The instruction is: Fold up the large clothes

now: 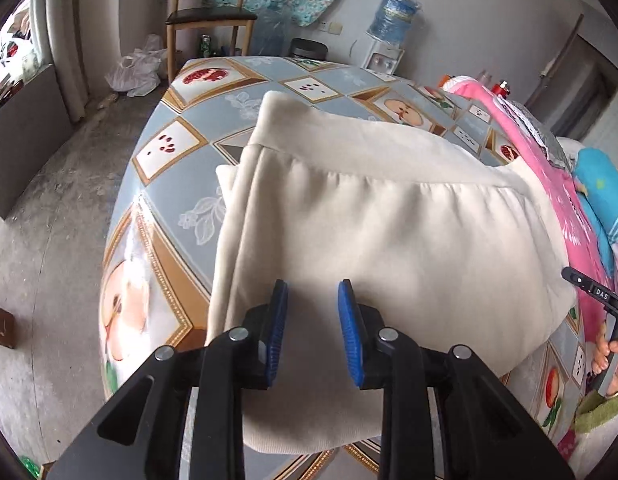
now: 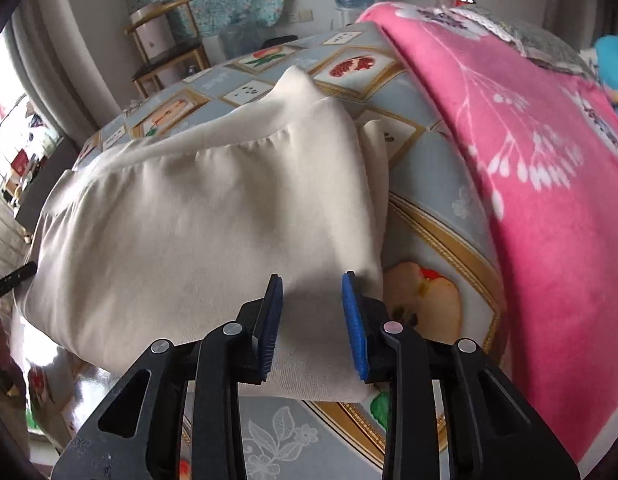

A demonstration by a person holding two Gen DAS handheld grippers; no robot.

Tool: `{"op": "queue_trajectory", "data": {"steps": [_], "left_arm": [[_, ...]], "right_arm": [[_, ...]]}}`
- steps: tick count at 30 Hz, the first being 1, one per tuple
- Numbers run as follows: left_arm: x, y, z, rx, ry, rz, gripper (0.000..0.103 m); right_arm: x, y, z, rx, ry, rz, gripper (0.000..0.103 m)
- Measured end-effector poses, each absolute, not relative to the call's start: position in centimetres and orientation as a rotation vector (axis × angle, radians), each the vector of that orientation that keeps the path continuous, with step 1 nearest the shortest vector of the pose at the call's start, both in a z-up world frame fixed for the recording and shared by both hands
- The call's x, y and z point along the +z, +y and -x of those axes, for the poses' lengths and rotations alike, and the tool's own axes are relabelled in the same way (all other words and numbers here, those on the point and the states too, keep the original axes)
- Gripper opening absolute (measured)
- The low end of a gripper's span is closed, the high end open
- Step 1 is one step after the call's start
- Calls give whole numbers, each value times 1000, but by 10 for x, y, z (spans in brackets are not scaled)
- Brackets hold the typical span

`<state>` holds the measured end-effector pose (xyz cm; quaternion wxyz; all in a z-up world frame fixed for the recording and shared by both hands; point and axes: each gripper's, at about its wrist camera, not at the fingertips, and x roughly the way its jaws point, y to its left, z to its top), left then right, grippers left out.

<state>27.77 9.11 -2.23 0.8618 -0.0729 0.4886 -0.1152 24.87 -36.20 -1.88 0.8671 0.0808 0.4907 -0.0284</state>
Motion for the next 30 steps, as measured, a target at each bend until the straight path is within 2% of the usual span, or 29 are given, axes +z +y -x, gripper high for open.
{"op": "queue_trajectory", "data": {"steps": [3,4,5,8,10,11,15,18,20,23,26,30], "left_arm": [[-4,94,-266,-240,970,164,26],[2,92,-261,-253,950,162,26],[5,91,-255,-268,936,159,31],[-3,73,-243,-312,960,133,47],[-24,57,-241,-282,1034,65,48],[-28,50,-236,-257,1002,18,49],[-15,47,-226,-205,971,-2,49],[7,52,-201,-210,891,10,53],[19,50,-182,-210,843,-7,61],[33,40,-154,-239,811,-30,72],[46,29,-128,-263,795,-34,82],[64,18,-102,-233,743,-48,96]], "right_arm": [[8,-356,-233,-52,969,-185,29],[14,-352,-225,-34,953,-202,34],[18,-348,-218,-18,941,-210,42],[7,-330,-205,11,949,-188,50],[-21,-321,-208,-13,1025,-175,53],[-34,-321,-209,-36,1053,-177,53],[-21,-312,-200,-94,1048,-156,53],[2,-298,-183,-79,999,-142,66],[15,-284,-167,-62,967,-135,77],[28,-264,-148,-36,930,-152,87],[38,-243,-132,3,898,-162,93],[50,-222,-114,27,856,-145,96]]}}
